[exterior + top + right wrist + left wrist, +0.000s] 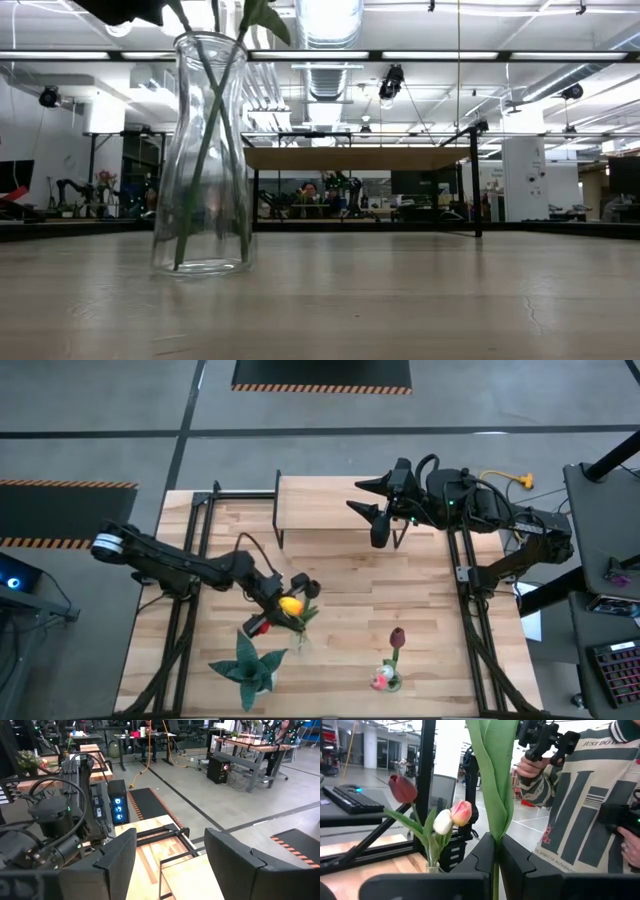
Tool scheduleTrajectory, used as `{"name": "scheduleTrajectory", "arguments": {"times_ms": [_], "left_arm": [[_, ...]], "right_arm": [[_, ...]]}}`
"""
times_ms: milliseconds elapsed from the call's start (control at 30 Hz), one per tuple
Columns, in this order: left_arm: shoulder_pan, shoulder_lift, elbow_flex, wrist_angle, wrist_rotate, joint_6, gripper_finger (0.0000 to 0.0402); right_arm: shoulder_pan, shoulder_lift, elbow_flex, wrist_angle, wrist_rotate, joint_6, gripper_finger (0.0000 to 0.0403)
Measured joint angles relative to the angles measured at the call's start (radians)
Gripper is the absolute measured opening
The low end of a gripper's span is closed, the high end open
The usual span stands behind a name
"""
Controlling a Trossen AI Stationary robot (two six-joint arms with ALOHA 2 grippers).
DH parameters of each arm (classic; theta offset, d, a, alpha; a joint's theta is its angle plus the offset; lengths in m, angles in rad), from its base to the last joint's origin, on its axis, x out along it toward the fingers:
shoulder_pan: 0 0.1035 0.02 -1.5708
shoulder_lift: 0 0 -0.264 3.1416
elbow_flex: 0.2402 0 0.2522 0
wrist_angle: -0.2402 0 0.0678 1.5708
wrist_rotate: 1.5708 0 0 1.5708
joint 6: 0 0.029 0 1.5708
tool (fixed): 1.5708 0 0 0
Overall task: Pick and place flowers into a vace then onto a shelf
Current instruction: Adjust the yellow flower in the top transparent vase
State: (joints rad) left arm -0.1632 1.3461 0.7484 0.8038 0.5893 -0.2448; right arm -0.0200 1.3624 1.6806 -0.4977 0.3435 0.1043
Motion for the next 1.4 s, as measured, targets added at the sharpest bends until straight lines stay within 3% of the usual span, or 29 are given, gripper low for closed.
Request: {"name": "scheduleTrajectory", "arguments": {"times_ms": [567, 1400], "left_arm": [[0.0, 0.017, -0.007, 0.0, 0.012, 0.0, 0.0], [-0.028, 0.075, 0.132, 0.001, 0.026, 0.008, 0.0003]], "right_arm": [[-0.001, 0.0, 0.0, 0.0, 0.0, -0.008, 0.0224], [0.0, -0.001, 0.0, 0.0, 0.0, -0.011, 0.0224]]}}
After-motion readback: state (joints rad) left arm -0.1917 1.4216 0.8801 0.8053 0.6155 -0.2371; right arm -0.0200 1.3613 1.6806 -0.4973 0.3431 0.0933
